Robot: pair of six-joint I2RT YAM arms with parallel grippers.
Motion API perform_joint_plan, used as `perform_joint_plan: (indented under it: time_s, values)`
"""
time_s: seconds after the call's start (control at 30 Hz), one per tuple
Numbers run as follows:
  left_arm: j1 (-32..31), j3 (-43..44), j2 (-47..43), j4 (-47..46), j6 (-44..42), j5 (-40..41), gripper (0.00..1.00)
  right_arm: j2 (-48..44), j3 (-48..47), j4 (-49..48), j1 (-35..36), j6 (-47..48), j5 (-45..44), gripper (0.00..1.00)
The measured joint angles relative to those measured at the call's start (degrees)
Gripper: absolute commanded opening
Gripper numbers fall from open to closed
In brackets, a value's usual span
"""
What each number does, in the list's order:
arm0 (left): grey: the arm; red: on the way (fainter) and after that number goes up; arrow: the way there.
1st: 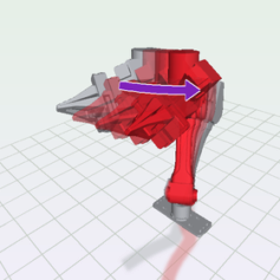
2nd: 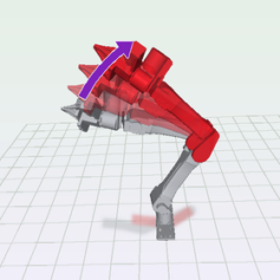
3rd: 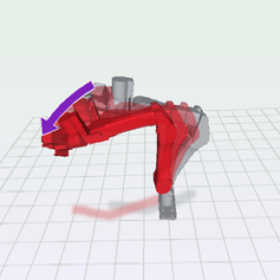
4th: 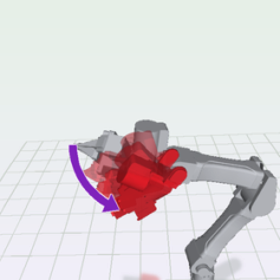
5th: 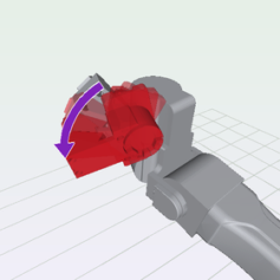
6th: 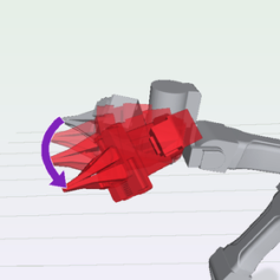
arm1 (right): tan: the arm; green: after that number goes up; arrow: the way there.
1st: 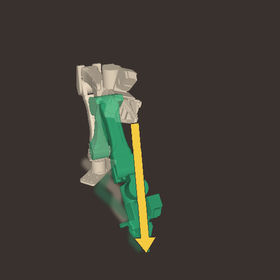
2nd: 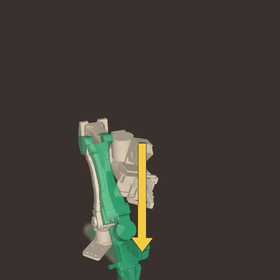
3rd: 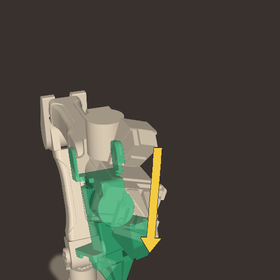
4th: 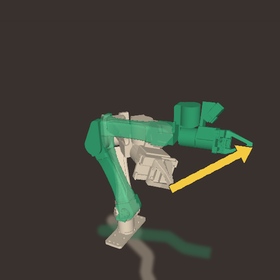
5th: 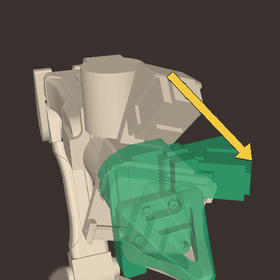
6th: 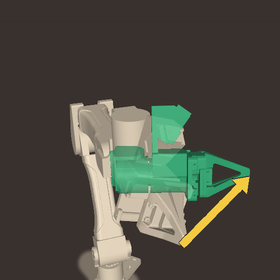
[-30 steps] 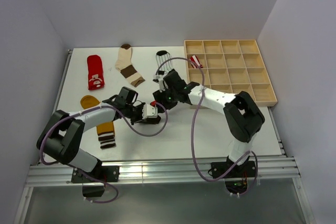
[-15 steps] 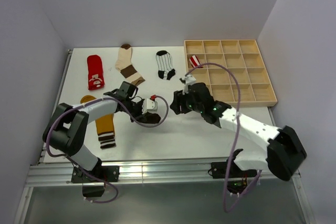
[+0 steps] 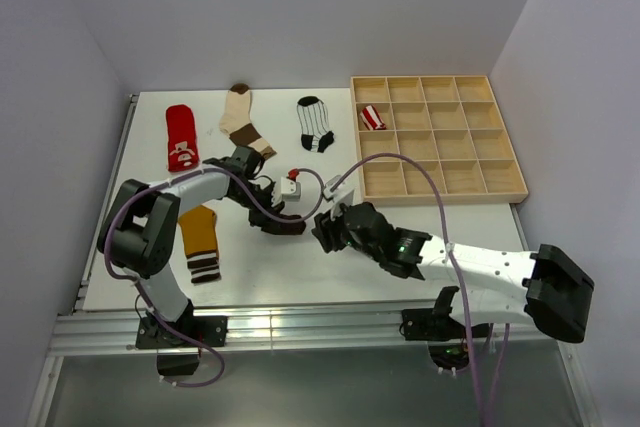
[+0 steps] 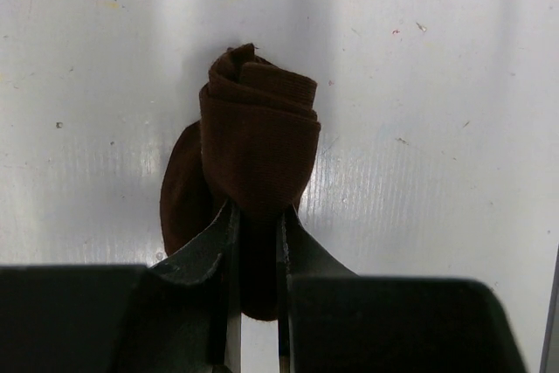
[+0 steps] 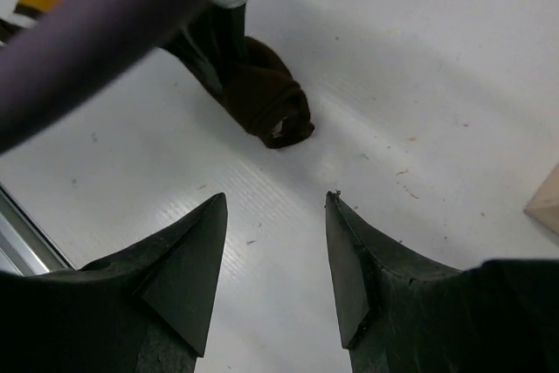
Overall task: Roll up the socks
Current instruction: Pick up the sock at the center of the board.
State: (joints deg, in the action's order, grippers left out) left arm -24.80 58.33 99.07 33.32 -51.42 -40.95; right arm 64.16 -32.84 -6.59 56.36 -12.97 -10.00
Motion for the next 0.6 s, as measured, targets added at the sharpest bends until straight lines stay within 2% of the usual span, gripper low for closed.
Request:
perform_joint_plan:
  time_s: [0.13, 0.3, 0.6]
  values:
    - [0.22, 2.23, 1.84, 2.84, -0.52, -0.61, 0.0, 4.72, -1.01, -0.7, 5.7, 2.67, -4.87, 0.57]
    - [0.7, 4.87, 3.98, 6.21, -1.49, -1.68, 0.0, 14.86, -6.45, -0.42, 11.45, 6.73, -10.12, 0.58]
    - [1.11, 7.87, 6.49, 10.6, -3.04, -2.58, 0.0, 25.97, -16.11, 3.37, 13.64, 14.47, -14.38, 0.59]
